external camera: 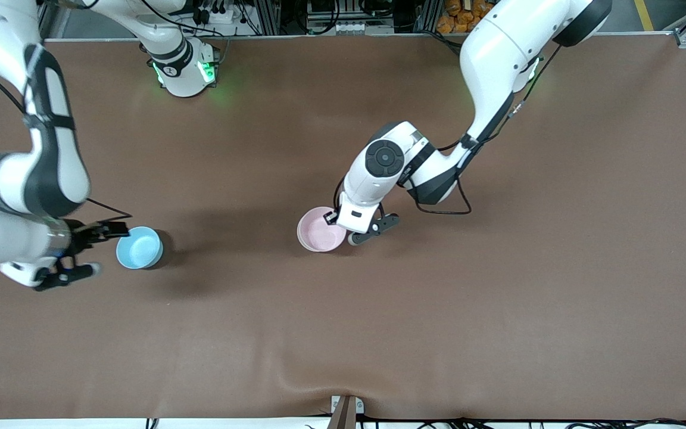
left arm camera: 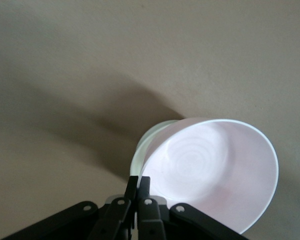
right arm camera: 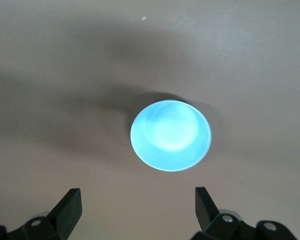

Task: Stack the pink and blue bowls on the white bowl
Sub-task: 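Lower the pink bowl into the white bowl while the right gripper grasps the blue bowl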

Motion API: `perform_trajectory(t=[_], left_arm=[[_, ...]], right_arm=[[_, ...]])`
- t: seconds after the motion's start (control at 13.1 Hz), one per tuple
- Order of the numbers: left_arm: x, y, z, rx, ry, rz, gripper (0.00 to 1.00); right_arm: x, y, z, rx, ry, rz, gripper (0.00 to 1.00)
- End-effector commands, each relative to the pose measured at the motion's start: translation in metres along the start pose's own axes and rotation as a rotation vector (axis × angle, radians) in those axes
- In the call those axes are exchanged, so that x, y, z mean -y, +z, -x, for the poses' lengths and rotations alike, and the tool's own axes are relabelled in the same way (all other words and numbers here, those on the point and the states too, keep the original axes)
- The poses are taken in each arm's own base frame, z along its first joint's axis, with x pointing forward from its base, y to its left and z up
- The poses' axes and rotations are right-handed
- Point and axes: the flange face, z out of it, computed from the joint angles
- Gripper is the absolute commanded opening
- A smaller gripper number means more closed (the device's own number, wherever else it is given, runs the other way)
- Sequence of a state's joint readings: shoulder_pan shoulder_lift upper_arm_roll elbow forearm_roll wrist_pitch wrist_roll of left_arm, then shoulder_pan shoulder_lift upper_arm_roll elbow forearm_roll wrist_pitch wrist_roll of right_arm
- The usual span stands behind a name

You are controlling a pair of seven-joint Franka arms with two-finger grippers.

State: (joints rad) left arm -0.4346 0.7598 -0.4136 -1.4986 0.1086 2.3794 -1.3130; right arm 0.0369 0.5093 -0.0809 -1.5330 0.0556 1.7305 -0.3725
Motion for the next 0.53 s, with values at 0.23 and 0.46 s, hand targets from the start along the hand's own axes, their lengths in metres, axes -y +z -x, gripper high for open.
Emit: perform_trajectory(t=[0.23, 0.46], left_arm=[[-0.007, 0.022, 0.014, -0.036, 0.014, -0.008, 0.0], [-0.006, 0.028, 0.018, -0.033, 0.021, -0.016, 0.0]], right_arm=[[-0.003, 0.068, 0.001, 0.016, -0.057, -0.012, 1.0], [0.005, 0.121, 0.001, -0.051, -0.071, 0.027, 1.0]])
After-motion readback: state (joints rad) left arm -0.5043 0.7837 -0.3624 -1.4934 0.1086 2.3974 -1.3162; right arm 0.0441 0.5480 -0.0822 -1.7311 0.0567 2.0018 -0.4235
